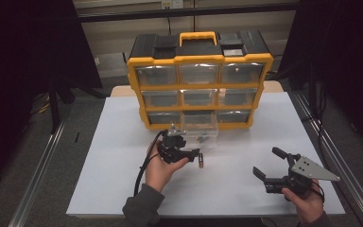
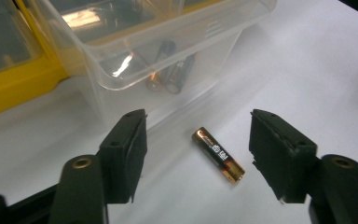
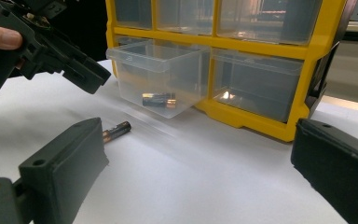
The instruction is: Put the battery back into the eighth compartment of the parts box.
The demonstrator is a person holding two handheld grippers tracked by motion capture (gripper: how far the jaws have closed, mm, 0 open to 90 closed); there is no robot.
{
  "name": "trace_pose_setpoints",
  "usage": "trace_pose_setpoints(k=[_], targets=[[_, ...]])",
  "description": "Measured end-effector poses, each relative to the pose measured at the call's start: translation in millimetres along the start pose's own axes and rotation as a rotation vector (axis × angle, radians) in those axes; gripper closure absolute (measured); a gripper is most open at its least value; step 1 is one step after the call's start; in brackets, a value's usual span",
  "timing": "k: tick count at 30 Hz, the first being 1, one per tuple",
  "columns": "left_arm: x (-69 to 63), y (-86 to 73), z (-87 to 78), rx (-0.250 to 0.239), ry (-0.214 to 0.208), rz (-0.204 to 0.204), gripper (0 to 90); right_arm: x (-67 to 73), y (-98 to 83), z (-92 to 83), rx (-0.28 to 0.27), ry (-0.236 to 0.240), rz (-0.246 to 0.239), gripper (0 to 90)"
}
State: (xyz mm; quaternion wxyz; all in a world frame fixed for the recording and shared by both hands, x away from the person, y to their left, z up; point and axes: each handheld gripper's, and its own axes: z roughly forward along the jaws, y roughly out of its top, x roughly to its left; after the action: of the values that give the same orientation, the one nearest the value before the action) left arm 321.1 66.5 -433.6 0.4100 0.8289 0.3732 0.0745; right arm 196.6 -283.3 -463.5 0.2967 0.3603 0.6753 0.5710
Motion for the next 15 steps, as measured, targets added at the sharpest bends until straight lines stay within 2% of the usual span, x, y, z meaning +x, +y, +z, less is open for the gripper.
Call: trace_pose_setpoints(k=[1,2,4,12,13,14,15], targets=[[-1.5,-1.1,1.8,0.000,0.004,-0.002,40.0,0.1,0.1,0.2,-0.002,-0.004,0.001,2.6],[-0.6,-2.0,3.5,-0.007,-0.006,0.013,40.9,0.3,0.2,0.2,-0.001,0.000,0.001,2.6],[-4.1,-4.0,7.5,0.005,0.004,-0.001,43.4,0.5,0.5,-0.1,-0.003,-0.001,-0.004,2.7],[-11.1,-9.9,22.0,0.031,0.011,0.009,49.5,0.9,0.3,0.2,-0.003,-0.001,-0.001,2.8],[-12.2,-10.5,23.7,0.037,0.009,0.003,50.4,0.9,0.2,0.2,-0.003,-0.001,-0.002,2.8],[-12.0,-10.4,23.8,0.054,0.005,0.015,50.9,0.8,0.2,0.4,-0.002,0.001,-0.002,2.8],[-13.6,-12.1,26.8,0.037,0.000,0.006,51.4,0.9,0.1,0.5,-0.004,0.000,0.000,2.8]])
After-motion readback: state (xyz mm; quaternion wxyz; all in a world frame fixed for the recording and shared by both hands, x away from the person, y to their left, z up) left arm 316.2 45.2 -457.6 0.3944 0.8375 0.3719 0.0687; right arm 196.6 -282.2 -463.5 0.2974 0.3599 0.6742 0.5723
